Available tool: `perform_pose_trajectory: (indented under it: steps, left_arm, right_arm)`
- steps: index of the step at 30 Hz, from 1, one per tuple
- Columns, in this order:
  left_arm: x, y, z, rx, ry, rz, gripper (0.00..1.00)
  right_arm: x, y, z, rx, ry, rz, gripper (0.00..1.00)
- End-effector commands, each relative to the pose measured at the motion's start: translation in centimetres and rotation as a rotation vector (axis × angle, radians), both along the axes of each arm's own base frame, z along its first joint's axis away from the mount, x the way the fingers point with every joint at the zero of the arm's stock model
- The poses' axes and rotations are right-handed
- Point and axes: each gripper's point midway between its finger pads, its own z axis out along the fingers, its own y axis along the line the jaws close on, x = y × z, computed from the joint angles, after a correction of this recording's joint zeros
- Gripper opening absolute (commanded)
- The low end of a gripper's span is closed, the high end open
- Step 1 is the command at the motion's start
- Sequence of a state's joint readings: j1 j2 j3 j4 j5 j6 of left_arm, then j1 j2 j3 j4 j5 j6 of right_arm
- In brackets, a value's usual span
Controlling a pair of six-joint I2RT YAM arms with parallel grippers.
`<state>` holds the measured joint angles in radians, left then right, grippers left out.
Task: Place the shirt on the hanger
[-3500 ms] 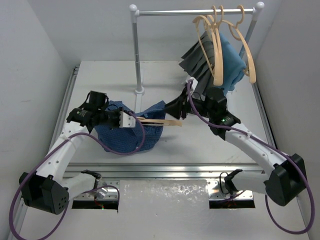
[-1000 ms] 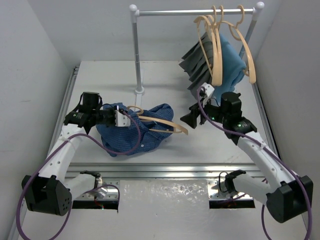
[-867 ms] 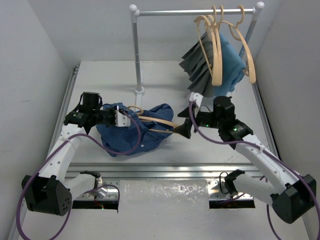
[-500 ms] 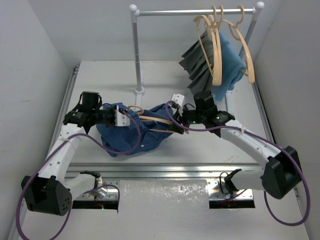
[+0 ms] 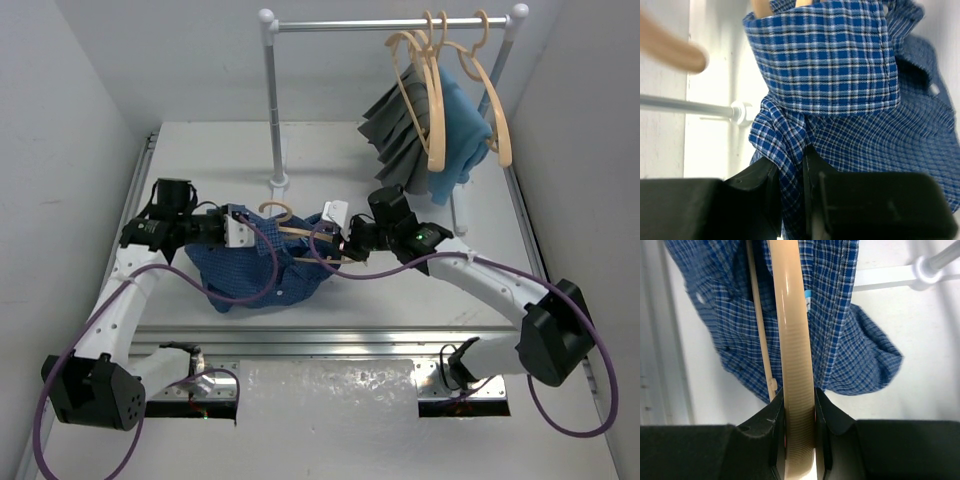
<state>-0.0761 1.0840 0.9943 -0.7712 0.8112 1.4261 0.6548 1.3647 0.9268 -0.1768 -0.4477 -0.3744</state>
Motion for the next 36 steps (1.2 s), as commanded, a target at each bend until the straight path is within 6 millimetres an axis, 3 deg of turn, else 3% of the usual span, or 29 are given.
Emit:
perform_pose_trajectory:
  steps: [1,2,8,13,16,21,22,23,24,25,26,27,28,29,32,33,35,36]
  left_arm:
    - [-3.3,-5.3,4.9,-0.228,-0.005,-0.245,0.05]
    - [-3.5,-5.4,5.1,-0.242,0.004,-0.256,0.13]
    - [-4.2,-6.1,5.4,-0.269,0.032,-0.309,0.32]
    - [-4.6,-7.7,4.9,-0.249,0.082,-0.318,0.37]
    - [-4.4,-8.2,5.1,-0.248,0.072,-0.318,0.28]
    - [-4.0,-8.4,4.0,-0.231,0.089,-0.287,0.24]
    - [-3.5,-8.1,3.5,-0.206,0.077,-0.259,0.06]
    - [-3.2,-7.9,3.2,-0.196,0.074,-0.239,0.0]
    - [-2.7,-7.4,2.5,-0.177,0.09,-0.186,0.0]
    - [-2.3,-7.3,2.7,-0.172,0.067,-0.169,0.0]
    - [-2.1,-7.0,2.3,-0.163,0.065,-0.147,0.0]
    - [-1.8,-6.6,2.4,-0.163,0.069,-0.101,0.0]
    - [-1.0,-6.6,3.0,-0.176,0.043,-0.07,0.0]
    - [-0.7,-6.4,3.0,-0.192,0.067,-0.023,0.0]
    - [1.2,-5.2,3.3,-0.196,0.037,0.101,0.0]
    - [1.6,-5.0,3.5,-0.201,0.023,0.118,0.0]
    - [1.9,-4.8,3.3,-0.211,0.04,0.158,0.0]
    - [2.1,-4.7,3.4,-0.216,0.039,0.169,0.0]
  right_arm:
    - [0.7,4.2,7.6,0.164,-0.361,0.133,0.0]
    - [0.5,4.3,8.5,0.181,-0.4,0.142,0.0]
    - [-0.5,4.2,10.6,0.227,-0.478,0.172,0.0]
    - [-1.0,5.4,11.5,0.228,-0.488,0.207,0.0]
    - [-1.1,6.1,11.5,0.223,-0.483,0.211,0.0]
    - [-1.2,6.9,12.8,0.287,-0.46,0.177,0.0]
    - [-1.2,6.9,13.1,0.301,-0.457,0.169,0.0]
    - [-1.2,6.9,13.4,0.322,-0.462,0.158,0.0]
    - [-0.9,6.6,13.4,0.335,-0.445,0.117,0.0]
    - [-0.9,6.2,13.9,0.353,-0.449,0.094,0.07]
    - [-0.7,5.8,13.8,0.363,-0.439,0.057,0.23]
    - [0.1,5.1,13.7,0.354,-0.441,-0.008,0.53]
    - [0.4,4.5,13.5,0.344,-0.429,-0.048,0.61]
    - [0.8,4.0,13.3,0.349,-0.391,-0.102,0.76]
    - [2.9,0.5,12.9,0.369,-0.289,-0.341,0.84]
    - [4.0,-1.8,12.7,0.377,-0.258,-0.457,0.85]
    - [4.2,-3.5,12.1,0.485,-0.077,-0.597,0.85]
    - [4.5,-5.1,10.5,0.502,0.006,-0.664,0.83]
